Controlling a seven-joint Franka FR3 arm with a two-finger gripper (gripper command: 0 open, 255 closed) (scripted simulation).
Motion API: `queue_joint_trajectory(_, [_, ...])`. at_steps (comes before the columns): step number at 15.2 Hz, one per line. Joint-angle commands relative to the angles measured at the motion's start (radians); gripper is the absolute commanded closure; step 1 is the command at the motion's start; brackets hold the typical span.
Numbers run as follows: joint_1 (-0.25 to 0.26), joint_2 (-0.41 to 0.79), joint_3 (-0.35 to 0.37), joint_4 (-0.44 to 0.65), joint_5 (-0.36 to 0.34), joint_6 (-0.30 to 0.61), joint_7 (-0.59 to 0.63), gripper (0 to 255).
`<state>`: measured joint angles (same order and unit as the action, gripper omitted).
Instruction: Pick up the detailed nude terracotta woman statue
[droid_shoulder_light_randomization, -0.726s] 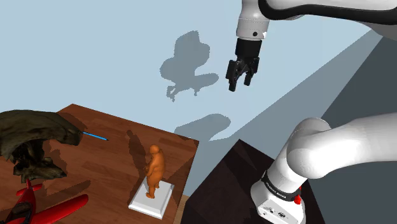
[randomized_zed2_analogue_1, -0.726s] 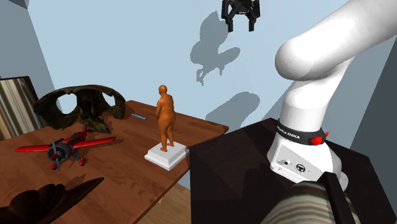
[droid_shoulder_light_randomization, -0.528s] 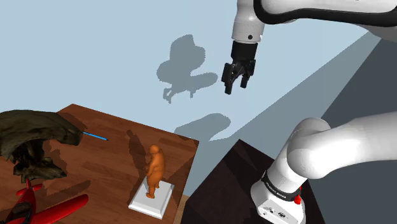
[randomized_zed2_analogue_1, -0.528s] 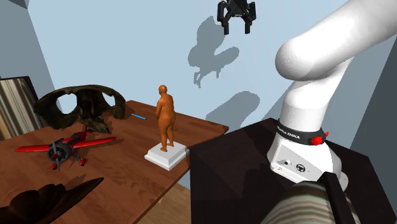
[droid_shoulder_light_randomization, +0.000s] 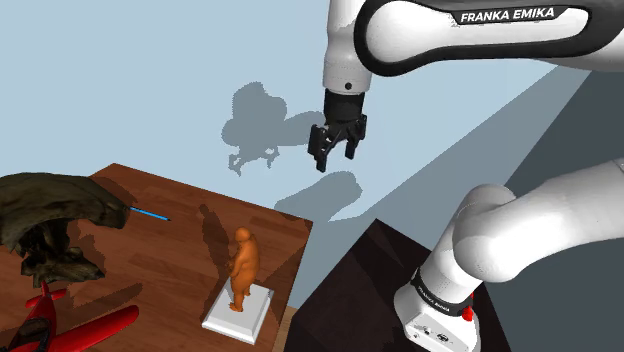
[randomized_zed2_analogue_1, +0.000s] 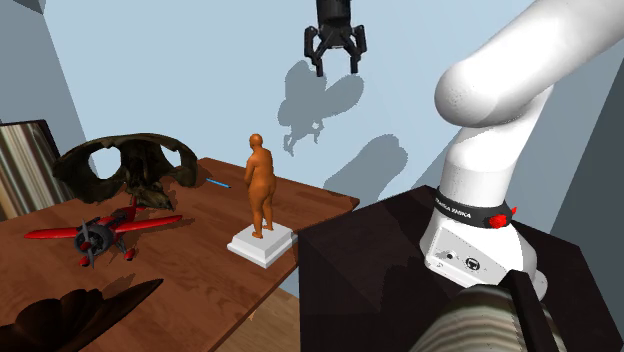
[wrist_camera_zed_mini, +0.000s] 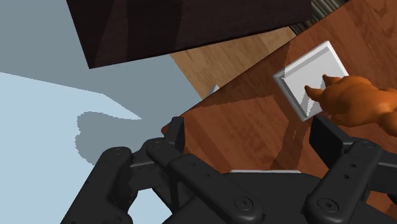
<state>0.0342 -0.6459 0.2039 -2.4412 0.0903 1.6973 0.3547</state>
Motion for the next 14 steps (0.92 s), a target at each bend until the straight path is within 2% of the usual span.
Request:
queue_joint_trajectory(1, [0.013,0.047,0.047,0.003,0.019,0.051,0.05,0])
queue_joint_trajectory(8, [0.031,0.249,0.191,0.058,0.023,0.213,0.208,0])
queue_joint_trajectory(14, [0.033,0.468,0.304,0.158,-0.052,0.327,0.373,0])
